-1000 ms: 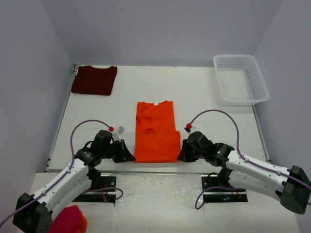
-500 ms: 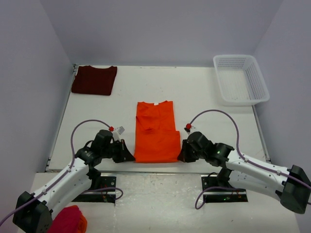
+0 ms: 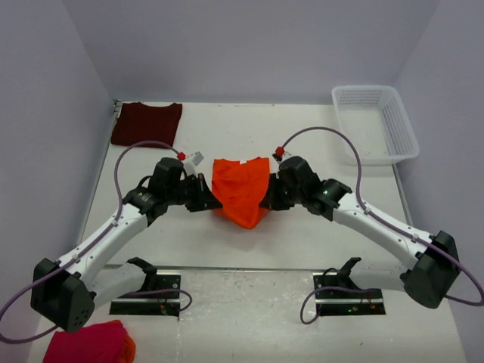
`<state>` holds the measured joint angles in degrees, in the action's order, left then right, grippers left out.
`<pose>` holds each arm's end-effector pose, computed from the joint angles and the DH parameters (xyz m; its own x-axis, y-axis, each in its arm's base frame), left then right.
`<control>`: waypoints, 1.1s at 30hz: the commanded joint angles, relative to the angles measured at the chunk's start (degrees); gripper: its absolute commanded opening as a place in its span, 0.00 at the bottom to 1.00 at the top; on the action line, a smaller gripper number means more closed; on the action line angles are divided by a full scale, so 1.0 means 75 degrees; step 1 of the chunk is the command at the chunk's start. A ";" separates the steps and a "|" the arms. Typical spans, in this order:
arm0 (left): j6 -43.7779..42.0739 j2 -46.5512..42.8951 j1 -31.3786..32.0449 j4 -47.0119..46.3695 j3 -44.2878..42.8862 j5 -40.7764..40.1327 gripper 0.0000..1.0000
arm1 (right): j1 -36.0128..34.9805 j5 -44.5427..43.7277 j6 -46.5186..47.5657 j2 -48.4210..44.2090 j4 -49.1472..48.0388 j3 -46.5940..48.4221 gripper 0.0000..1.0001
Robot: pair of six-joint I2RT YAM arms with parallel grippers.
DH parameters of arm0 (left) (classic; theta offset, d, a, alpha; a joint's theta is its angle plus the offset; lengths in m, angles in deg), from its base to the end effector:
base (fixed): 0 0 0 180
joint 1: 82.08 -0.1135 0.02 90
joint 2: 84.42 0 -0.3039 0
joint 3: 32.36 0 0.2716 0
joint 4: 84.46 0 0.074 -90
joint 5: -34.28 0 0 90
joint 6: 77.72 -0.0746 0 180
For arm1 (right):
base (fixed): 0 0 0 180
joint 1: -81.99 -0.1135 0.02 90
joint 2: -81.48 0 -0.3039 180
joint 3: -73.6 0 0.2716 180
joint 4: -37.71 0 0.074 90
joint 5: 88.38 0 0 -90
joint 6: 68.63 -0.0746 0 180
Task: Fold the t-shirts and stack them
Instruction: Fold the long partially folded tshirt into a neat square
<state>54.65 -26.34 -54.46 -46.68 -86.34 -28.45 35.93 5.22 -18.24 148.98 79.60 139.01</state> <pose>0.1921 -0.1391 0.2584 -0.9184 -0.1955 -0.3439 0.1291 0.6736 -0.7277 0.1923 0.2063 0.2813 -0.8494 0.0356 -0.5266 -0.2706 0.8273 0.4924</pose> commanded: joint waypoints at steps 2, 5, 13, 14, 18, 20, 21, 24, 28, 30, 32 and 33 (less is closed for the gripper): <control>-0.0504 0.1206 -0.0737 -0.0521 -0.1289 0.0079 0.00 | 0.1136 0.0948 0.1074 0.1122 0.0031 0.1451 0.00; -0.0738 0.2155 -0.1278 -0.0768 -0.1922 0.0150 0.00 | 0.1793 0.1687 0.1438 0.2130 0.0206 0.2424 0.00; -0.1161 0.5003 -0.1971 -0.0874 -0.3949 -0.0003 0.00 | 0.2988 0.3000 0.2048 0.4811 0.0535 0.4450 0.00; -0.1184 0.5261 -0.2099 -0.0956 -0.4090 0.0055 0.00 | 0.3082 0.3210 0.2071 0.5048 0.0546 0.4616 0.00; -0.1256 0.7015 -0.2474 -0.0888 -0.5389 -0.0095 0.00 | 0.3516 0.3621 0.2316 0.6289 0.0674 0.5808 0.00; -0.1395 0.7511 -0.2616 -0.1061 -0.6044 0.0336 0.00 | 0.3575 0.3541 0.2493 0.7110 0.0966 0.6326 0.00; -0.1581 0.7803 -0.2616 -0.1108 -0.6164 0.0059 0.00 | 0.3703 0.3563 0.2539 0.7345 0.1061 0.6839 0.00; -0.1933 0.8215 -0.2698 -0.1531 -0.6410 0.0220 0.00 | 0.3961 0.3680 0.2610 0.7990 0.1085 0.7662 0.00; -0.2274 0.9245 -0.2885 -0.1636 -0.7616 0.1026 0.00 | 0.4290 0.3903 0.2645 0.9056 0.1729 0.9291 0.00; -0.2380 0.9785 -0.2874 -0.1647 -0.8507 0.1520 0.00 | 0.4454 0.4114 0.2529 0.9350 0.1777 0.9738 0.00; -0.2485 1.0217 -0.2885 -0.1567 -0.9420 0.1568 0.00 | 0.4559 0.4138 0.2540 0.9642 0.1847 1.0228 0.00; -0.2462 1.0371 -0.2908 -0.1589 -0.9690 0.1626 0.00 | 0.4595 0.4196 0.2505 0.9783 0.1836 1.0417 0.00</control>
<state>39.35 49.90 -75.45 -55.49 -151.69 -20.63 69.11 33.50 -0.03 220.89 91.25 211.18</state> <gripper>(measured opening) 0.003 0.007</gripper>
